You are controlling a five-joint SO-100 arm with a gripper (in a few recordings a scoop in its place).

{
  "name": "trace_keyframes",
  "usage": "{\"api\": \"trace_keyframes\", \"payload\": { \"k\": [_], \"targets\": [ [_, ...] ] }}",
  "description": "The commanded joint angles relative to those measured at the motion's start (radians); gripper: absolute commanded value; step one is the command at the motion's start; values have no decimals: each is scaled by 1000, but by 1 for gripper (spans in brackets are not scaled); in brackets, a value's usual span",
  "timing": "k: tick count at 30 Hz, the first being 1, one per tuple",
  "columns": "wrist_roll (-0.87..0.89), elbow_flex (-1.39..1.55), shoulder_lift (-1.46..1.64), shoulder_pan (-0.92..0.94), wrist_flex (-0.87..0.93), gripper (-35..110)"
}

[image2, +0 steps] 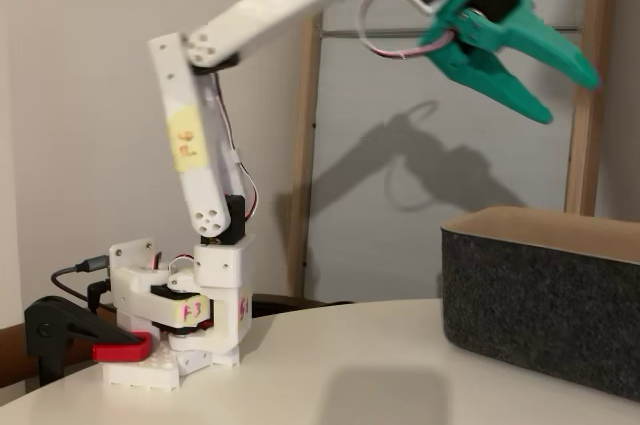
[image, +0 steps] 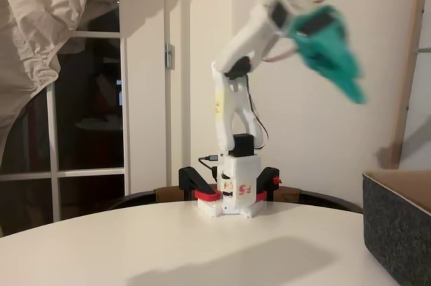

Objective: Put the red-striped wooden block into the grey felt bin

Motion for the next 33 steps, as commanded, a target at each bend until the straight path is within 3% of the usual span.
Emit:
{"api": "trace_keyframes", "payload": {
  "k": [1,8,15,22,33],
  "targets": [
    [176,34,160,189,60,23],
    [489,34,238,703,64,19],
    [561,166,235,1069,63,12],
    [574,443,256,1209,20,15],
    [522,1015,634,1247,-291,9]
  ]
}}
